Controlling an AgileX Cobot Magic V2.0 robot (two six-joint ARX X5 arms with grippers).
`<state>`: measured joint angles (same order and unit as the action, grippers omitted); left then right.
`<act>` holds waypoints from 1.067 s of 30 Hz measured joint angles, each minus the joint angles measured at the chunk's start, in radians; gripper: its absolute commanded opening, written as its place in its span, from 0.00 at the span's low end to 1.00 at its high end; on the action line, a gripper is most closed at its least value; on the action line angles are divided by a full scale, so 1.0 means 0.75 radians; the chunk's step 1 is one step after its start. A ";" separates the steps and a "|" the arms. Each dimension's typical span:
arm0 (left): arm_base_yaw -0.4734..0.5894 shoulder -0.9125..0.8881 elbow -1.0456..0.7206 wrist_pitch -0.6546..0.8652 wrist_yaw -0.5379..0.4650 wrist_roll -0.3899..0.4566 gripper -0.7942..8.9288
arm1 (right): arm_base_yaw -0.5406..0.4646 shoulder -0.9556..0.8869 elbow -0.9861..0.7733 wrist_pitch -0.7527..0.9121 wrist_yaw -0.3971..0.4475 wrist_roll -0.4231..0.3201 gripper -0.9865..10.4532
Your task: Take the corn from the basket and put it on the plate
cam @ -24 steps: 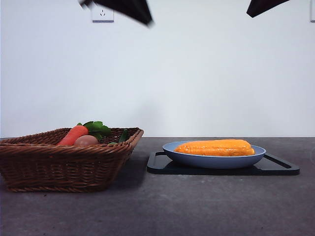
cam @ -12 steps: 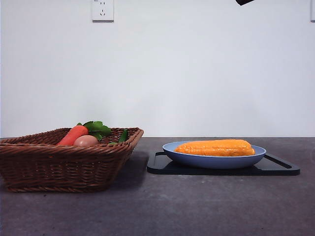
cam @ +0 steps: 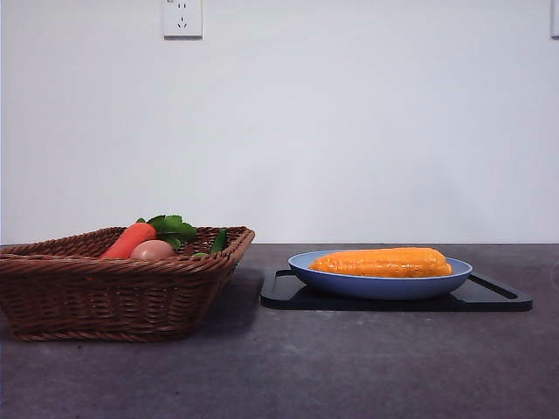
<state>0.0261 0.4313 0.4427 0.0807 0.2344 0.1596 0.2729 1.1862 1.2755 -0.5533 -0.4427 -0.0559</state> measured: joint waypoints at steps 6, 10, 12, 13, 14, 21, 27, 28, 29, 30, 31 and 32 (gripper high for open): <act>0.000 -0.171 -0.272 0.018 -0.006 0.000 0.09 | 0.000 0.000 0.000 0.031 0.000 0.000 0.09; 0.001 -0.263 -0.407 -0.002 -0.037 -0.001 0.09 | 0.000 0.000 0.000 0.055 0.000 0.000 0.09; 0.001 -0.312 -0.460 -0.019 -0.037 -0.001 0.09 | 0.000 0.000 0.000 0.055 0.000 0.000 0.09; 0.001 -0.334 -0.478 -0.029 -0.038 -0.001 0.09 | 0.000 0.000 0.000 0.055 0.000 0.000 0.09; 0.001 -0.360 -0.498 -0.034 -0.038 -0.001 0.09 | 0.000 0.000 0.000 0.056 0.001 0.000 0.09; 0.001 -0.470 -0.547 -0.132 -0.041 -0.001 0.09 | 0.000 0.000 0.000 0.055 0.000 0.000 0.09; 0.001 -0.540 -0.549 -0.226 -0.047 -0.003 0.09 | 0.000 0.000 0.000 0.055 0.000 0.000 0.09; 0.001 -0.557 -0.549 -0.255 -0.050 -0.007 0.09 | 0.000 0.000 0.000 0.055 0.000 0.000 0.09; 0.001 -0.570 -0.549 -0.289 -0.050 -0.010 0.09 | 0.000 0.000 0.000 0.055 0.001 0.000 0.09; 0.001 -0.571 -0.549 -0.314 -0.051 -0.016 0.09 | 0.000 0.000 0.000 0.055 0.001 0.000 0.09; 0.001 -0.570 -0.549 -0.333 -0.057 -0.019 0.09 | 0.000 0.000 0.000 0.056 0.000 0.000 0.09; 0.001 -0.568 -0.549 -0.333 -0.058 -0.022 0.09 | 0.000 0.000 0.000 0.055 0.001 0.000 0.09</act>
<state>0.0269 0.0055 0.0311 -0.1692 0.1909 0.1429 0.2729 1.1862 1.2755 -0.5117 -0.4423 -0.0559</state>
